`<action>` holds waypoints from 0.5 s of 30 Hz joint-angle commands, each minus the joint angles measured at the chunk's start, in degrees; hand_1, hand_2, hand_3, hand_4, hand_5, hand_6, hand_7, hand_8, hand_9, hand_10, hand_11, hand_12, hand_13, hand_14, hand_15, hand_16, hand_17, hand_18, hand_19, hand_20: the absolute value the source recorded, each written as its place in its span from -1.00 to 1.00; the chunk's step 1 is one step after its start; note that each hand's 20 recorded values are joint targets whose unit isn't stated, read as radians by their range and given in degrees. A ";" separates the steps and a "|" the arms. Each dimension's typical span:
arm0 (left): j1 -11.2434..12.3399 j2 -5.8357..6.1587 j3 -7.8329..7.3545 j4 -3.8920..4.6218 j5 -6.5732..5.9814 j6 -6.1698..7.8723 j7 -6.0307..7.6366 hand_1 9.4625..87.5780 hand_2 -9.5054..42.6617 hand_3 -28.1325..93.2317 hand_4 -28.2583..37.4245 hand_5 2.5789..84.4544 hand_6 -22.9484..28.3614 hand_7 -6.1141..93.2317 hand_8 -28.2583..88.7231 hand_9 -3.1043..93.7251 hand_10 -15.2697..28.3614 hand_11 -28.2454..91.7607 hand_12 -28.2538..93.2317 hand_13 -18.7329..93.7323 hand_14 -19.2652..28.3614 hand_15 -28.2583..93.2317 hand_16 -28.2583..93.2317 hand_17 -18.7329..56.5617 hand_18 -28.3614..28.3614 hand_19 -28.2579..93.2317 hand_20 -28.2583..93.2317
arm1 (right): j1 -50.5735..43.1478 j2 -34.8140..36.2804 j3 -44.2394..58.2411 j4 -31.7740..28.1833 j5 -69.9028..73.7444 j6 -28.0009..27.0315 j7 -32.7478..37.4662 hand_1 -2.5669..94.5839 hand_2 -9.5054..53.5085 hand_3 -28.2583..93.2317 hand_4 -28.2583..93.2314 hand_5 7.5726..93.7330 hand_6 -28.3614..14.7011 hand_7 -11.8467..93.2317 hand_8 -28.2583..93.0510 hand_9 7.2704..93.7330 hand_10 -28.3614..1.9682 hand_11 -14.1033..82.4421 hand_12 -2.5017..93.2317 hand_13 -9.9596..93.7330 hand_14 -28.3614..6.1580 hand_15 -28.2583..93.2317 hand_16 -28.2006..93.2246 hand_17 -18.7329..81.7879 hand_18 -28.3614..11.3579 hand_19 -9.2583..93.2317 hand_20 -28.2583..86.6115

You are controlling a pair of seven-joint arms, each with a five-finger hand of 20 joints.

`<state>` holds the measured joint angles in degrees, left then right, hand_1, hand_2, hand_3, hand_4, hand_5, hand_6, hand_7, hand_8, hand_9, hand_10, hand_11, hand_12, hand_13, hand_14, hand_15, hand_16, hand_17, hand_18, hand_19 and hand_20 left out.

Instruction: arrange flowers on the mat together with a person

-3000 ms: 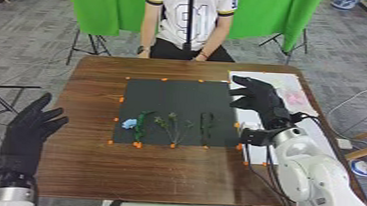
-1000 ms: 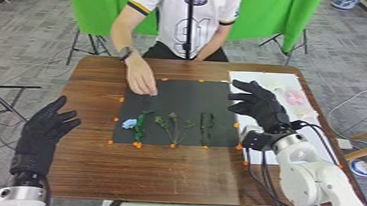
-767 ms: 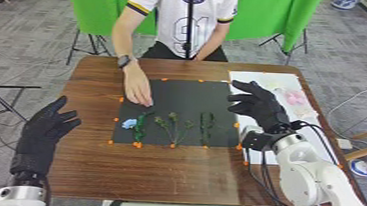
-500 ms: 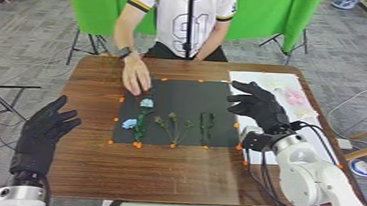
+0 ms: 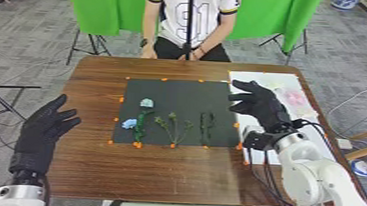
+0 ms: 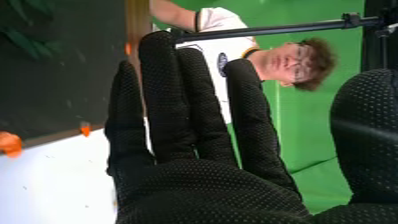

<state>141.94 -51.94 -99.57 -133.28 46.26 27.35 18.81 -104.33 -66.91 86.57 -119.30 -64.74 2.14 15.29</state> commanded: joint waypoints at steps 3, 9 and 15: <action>0.46 0.37 0.15 -0.46 0.32 0.53 -0.25 -0.74 -0.40 0.76 -1.00 -0.27 0.15 -0.55 -0.71 -0.24 0.59 0.01 -0.39 -0.23 0.91 0.43 -0.74 -0.67 0.81 0.40 -0.38 | 2.88 7.36 0.29 -0.11 -12.46 6.75 2.94 -0.48 -0.62 0.61 -0.95 -0.04 0.29 -0.50 -0.72 0.04 -0.29 -0.27 -0.62 0.10 -0.43 0.44 -0.39 -0.34 -0.75 0.38 -0.20; 0.57 0.57 0.07 -0.76 0.60 0.32 -0.32 -0.73 -0.40 0.76 -1.00 -0.27 0.15 -0.55 -0.71 -0.24 0.60 0.01 -0.38 -0.24 0.90 0.43 -0.74 -0.67 0.81 0.40 -0.38 | 8.24 13.28 -2.19 2.25 -25.77 14.56 12.93 -0.45 -0.65 0.61 -0.94 -0.04 0.28 -0.51 -0.72 0.02 -0.32 -0.29 -0.63 0.14 -0.40 0.46 -0.39 -0.28 -0.76 0.43 -0.20; 0.90 0.26 -0.16 -1.08 0.76 0.32 -0.59 -0.73 -0.40 0.76 -1.00 -0.27 0.16 -0.55 -0.71 -0.24 0.60 0.01 -0.38 -0.24 0.91 0.43 -0.74 -0.67 0.81 0.40 -0.38 | 11.12 17.27 -3.35 6.08 -39.94 13.04 23.57 -0.37 -0.67 0.63 -0.92 -0.04 0.27 -0.50 -0.72 -0.03 -0.34 -0.32 -0.64 0.17 -0.36 0.48 -0.40 -0.25 -0.75 0.47 -0.22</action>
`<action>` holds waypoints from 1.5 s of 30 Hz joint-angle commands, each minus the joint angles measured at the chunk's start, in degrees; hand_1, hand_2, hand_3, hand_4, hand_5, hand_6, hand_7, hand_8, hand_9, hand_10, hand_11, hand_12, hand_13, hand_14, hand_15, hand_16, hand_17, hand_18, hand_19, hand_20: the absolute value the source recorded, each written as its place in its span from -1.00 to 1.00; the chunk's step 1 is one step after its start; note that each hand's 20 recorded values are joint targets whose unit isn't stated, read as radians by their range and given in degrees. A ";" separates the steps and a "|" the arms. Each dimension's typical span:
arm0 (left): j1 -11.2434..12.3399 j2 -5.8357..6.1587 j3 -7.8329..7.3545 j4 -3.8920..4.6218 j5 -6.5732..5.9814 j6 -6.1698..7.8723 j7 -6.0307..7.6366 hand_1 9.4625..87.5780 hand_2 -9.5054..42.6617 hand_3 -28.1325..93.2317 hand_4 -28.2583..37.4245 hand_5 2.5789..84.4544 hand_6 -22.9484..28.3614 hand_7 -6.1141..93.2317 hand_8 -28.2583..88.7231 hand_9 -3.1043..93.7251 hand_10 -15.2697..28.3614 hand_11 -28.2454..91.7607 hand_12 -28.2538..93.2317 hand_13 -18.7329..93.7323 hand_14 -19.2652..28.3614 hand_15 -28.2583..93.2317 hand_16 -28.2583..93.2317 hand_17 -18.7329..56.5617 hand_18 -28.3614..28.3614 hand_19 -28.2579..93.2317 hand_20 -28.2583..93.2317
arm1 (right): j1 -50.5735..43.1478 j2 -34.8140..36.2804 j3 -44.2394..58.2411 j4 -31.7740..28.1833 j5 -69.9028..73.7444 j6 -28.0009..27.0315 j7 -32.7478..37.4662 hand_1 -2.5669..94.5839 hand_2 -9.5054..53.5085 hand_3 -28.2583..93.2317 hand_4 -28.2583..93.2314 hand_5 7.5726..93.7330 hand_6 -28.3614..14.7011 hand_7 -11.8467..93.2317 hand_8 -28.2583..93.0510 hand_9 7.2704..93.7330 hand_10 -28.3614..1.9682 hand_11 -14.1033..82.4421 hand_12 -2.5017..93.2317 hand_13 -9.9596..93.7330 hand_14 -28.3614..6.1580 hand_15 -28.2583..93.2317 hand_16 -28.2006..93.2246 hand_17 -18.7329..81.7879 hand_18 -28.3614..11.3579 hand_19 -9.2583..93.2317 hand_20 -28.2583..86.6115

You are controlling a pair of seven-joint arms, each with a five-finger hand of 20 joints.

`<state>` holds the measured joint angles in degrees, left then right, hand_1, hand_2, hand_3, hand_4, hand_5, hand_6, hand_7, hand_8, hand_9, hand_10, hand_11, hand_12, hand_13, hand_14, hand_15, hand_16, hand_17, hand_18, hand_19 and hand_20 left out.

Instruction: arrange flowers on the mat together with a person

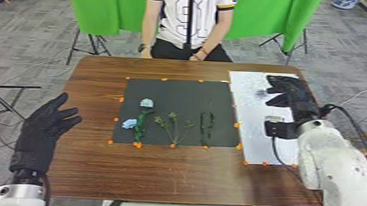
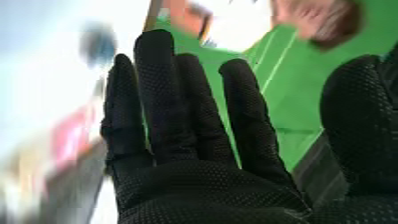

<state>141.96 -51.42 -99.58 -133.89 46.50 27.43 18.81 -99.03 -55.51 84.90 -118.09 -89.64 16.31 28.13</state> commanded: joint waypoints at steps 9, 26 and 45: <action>0.39 0.46 0.32 -0.54 0.05 0.66 0.24 -0.73 -0.40 0.76 -1.00 -0.27 0.16 -0.55 -0.71 -0.24 0.60 0.01 -0.38 -0.24 0.90 0.43 -0.74 -0.67 0.81 0.41 -0.38 | 13.54 11.36 -11.35 13.33 -32.65 -6.64 23.81 -0.31 -0.73 0.63 -0.91 -0.07 0.23 -0.51 -0.72 -0.09 -0.47 -0.37 -0.64 0.21 -0.38 0.53 -0.41 -0.16 -0.77 0.58 -0.30; 0.19 0.67 0.73 -0.21 -1.05 0.93 2.06 -0.73 -0.40 0.77 -1.00 -0.26 0.16 -0.55 -0.71 -0.24 0.60 0.02 -0.38 -0.23 0.90 0.43 -0.74 -0.67 0.81 0.40 -0.38 | 20.20 11.99 -16.60 22.90 -31.40 -25.57 26.12 -0.20 -0.93 0.65 -0.92 -0.05 0.28 -0.52 -0.72 -0.10 -0.54 -0.40 -0.65 0.23 -0.40 0.54 -0.43 -0.14 -0.81 0.68 -0.44; -0.30 0.16 0.60 -0.10 -1.55 0.38 1.79 -0.73 -0.40 0.77 -1.00 -0.26 0.16 -0.55 -0.71 -0.24 0.59 0.02 -0.39 -0.23 0.90 0.43 -0.75 -0.68 0.80 0.39 -0.39 | 23.12 13.11 -26.26 28.62 -37.75 -18.46 24.87 0.33 -1.00 0.45 -1.00 0.74 0.46 -0.40 -0.49 0.93 0.55 -0.46 -0.21 0.75 0.49 0.28 -0.13 0.11 -0.42 0.79 -0.46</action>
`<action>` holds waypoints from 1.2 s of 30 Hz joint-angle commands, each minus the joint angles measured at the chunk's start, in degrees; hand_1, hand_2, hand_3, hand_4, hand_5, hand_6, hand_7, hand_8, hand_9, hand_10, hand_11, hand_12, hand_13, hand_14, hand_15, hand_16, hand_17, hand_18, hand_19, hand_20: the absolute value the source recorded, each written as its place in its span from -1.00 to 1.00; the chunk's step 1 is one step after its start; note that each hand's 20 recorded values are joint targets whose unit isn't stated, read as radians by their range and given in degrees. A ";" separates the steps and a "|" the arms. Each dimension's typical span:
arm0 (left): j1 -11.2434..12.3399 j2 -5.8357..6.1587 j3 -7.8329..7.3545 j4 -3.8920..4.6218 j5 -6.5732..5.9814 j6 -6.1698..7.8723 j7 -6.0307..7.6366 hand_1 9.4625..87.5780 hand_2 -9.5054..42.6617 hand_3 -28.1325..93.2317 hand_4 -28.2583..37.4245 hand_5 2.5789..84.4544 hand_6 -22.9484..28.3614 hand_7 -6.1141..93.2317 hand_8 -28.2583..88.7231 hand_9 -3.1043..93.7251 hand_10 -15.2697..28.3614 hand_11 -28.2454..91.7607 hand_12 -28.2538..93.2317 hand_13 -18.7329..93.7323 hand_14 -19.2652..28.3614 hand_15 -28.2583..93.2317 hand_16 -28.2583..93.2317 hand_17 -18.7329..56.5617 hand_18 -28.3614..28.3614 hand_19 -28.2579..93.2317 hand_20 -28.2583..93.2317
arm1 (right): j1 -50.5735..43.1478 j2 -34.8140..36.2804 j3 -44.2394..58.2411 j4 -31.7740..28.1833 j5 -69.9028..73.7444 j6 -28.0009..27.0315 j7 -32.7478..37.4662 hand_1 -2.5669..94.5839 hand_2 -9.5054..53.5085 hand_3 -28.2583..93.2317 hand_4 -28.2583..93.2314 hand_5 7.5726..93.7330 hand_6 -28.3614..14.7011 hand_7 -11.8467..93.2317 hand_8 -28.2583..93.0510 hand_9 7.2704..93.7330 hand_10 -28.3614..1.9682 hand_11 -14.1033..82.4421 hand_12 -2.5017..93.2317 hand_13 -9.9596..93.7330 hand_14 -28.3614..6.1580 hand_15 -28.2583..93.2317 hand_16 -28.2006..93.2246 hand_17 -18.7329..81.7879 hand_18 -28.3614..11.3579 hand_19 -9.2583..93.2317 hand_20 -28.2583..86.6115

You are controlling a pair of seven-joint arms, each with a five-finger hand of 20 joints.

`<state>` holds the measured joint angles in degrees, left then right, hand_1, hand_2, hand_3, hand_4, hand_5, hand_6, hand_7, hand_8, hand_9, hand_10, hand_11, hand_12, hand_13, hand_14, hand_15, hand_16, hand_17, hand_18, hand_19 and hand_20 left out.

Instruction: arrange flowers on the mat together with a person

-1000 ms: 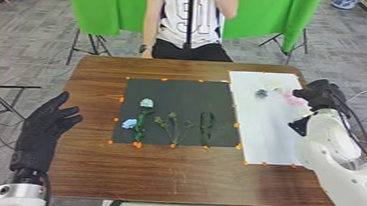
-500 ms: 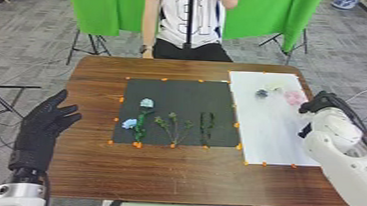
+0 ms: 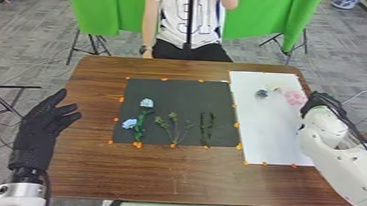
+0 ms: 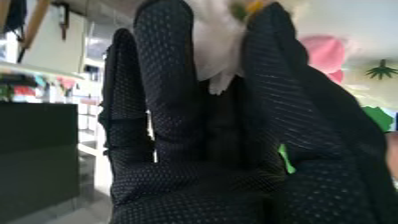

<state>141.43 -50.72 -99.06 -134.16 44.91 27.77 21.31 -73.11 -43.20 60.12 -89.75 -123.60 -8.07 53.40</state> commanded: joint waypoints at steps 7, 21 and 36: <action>0.85 -0.54 -0.30 -0.15 -0.01 -0.04 -0.56 -0.73 -0.40 0.76 -1.00 -0.25 0.17 -0.55 -0.71 -0.24 0.59 0.02 -0.39 -0.23 0.91 0.43 -0.74 -0.68 0.80 0.39 -0.39 | -6.80 0.77 2.56 -5.68 -8.12 11.13 -0.72 0.35 -1.00 0.46 -1.00 0.76 0.46 -0.38 -0.48 0.96 0.61 -0.41 -0.15 0.78 0.50 0.31 -0.11 0.13 -0.40 0.82 -0.46; 1.15 -0.25 -1.15 -0.95 0.52 -0.01 -0.89 -0.73 -0.40 0.77 -1.00 -0.25 0.17 -0.55 -0.71 -0.24 0.60 0.02 -0.38 -0.23 0.90 0.43 -0.74 -0.68 0.80 0.39 -0.39 | 3.36 -3.06 -5.46 -24.18 -5.06 15.88 -11.18 0.34 -1.00 0.49 -1.00 0.77 0.43 -0.37 -0.47 0.96 0.58 -0.40 -0.12 0.78 0.49 0.33 -0.11 0.13 -0.43 0.86 -0.46; 0.27 -0.19 -1.25 -0.60 0.86 -0.76 -2.06 -0.73 -0.40 0.77 -1.00 -0.25 0.17 -0.55 -0.71 -0.24 0.60 0.02 -0.38 -0.23 0.91 0.43 -0.74 -0.68 0.80 0.39 -0.40 | 20.93 -17.40 -30.57 -16.19 -6.38 12.13 -19.09 0.33 -1.00 0.50 -1.00 0.76 0.43 -0.36 -0.46 0.95 0.58 -0.39 -0.11 0.77 0.47 0.34 -0.11 0.12 -0.42 0.87 -0.47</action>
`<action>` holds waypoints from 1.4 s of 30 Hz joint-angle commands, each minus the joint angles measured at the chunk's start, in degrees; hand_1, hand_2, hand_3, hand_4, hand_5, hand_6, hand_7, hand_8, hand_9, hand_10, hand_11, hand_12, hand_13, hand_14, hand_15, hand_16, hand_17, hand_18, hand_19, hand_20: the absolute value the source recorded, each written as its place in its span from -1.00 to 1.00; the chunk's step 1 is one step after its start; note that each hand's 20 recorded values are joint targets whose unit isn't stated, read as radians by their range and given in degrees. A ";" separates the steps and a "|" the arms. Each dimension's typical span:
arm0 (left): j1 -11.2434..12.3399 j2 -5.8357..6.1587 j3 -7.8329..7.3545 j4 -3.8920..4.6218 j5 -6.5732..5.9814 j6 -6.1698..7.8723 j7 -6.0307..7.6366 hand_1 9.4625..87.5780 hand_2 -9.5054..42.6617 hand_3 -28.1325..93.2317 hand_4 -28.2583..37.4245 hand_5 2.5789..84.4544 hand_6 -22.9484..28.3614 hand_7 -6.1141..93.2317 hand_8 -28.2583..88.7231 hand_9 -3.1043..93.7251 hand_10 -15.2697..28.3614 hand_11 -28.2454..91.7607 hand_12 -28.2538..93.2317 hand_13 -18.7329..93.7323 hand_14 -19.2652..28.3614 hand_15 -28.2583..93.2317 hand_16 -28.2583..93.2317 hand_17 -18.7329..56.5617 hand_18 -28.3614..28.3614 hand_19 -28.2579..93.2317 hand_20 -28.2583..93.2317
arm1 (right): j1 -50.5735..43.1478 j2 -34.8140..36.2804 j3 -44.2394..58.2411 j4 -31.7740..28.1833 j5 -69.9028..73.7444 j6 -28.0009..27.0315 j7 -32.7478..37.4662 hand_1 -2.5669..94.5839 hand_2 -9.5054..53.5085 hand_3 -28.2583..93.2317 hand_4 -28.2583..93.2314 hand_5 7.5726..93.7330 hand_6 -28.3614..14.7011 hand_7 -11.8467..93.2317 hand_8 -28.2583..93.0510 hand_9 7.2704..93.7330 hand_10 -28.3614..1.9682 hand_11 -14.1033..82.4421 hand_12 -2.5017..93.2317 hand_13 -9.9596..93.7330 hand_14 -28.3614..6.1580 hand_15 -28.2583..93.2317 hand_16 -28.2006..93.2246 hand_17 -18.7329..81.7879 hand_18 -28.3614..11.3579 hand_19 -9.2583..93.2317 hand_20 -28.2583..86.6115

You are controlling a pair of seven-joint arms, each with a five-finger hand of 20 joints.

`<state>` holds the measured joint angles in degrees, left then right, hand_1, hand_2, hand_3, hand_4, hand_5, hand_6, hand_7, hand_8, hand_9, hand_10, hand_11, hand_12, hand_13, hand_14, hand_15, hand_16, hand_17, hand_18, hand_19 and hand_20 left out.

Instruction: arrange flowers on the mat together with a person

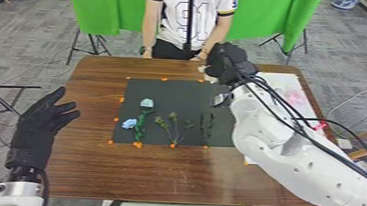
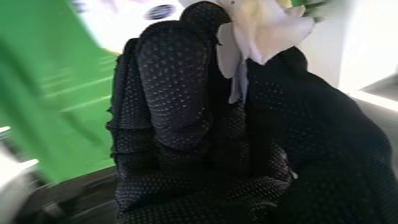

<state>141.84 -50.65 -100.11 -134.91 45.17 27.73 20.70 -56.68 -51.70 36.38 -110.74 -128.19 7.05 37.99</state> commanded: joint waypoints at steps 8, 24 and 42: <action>-2.55 -0.33 0.48 0.75 0.80 -1.85 -3.27 -0.73 -0.40 0.76 -1.00 -0.25 0.17 -0.55 -0.71 -0.24 0.59 0.02 -0.39 -0.23 0.91 0.44 -0.74 -0.68 0.80 0.39 -0.40 | 3.95 -15.71 -11.31 13.33 -5.41 -6.42 -4.61 0.32 -1.00 0.51 -1.00 0.74 0.44 -0.35 -0.47 0.94 0.59 -0.39 -0.11 0.76 0.48 0.35 -0.12 0.11 -0.41 0.87 -0.48; -5.29 0.64 2.13 1.83 -1.56 -2.97 -2.63 -0.72 -0.41 0.77 -1.00 -0.25 0.17 -0.55 -0.71 -0.24 0.60 0.02 -0.39 -0.23 0.91 0.44 -0.75 -0.68 0.80 0.39 -0.40 | 5.25 -17.79 -18.55 18.42 -9.56 -7.88 -2.21 0.25 -1.00 0.51 -1.00 0.63 0.46 -0.38 -0.53 0.84 0.52 -0.42 -0.16 0.69 0.44 0.33 -0.11 0.04 -0.41 0.81 -0.49; -5.66 1.50 2.63 1.90 -1.77 -2.74 -2.71 -0.71 -0.41 0.77 -1.00 -0.24 0.18 -0.55 -0.71 -0.24 0.60 0.02 -0.39 -0.23 0.91 0.44 -0.75 -0.68 0.80 0.39 -0.40 | 6.84 -17.88 -18.51 16.74 -10.44 -16.13 -0.98 0.04 -1.00 0.60 -1.00 0.43 0.43 -0.45 -0.63 0.55 0.20 -0.14 -0.35 0.51 0.17 0.51 -0.25 -0.04 -0.51 0.77 -0.45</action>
<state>136.06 -49.72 -98.04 -133.36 44.06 24.92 17.91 -50.93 -68.92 17.84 -93.37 -136.89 -5.14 36.51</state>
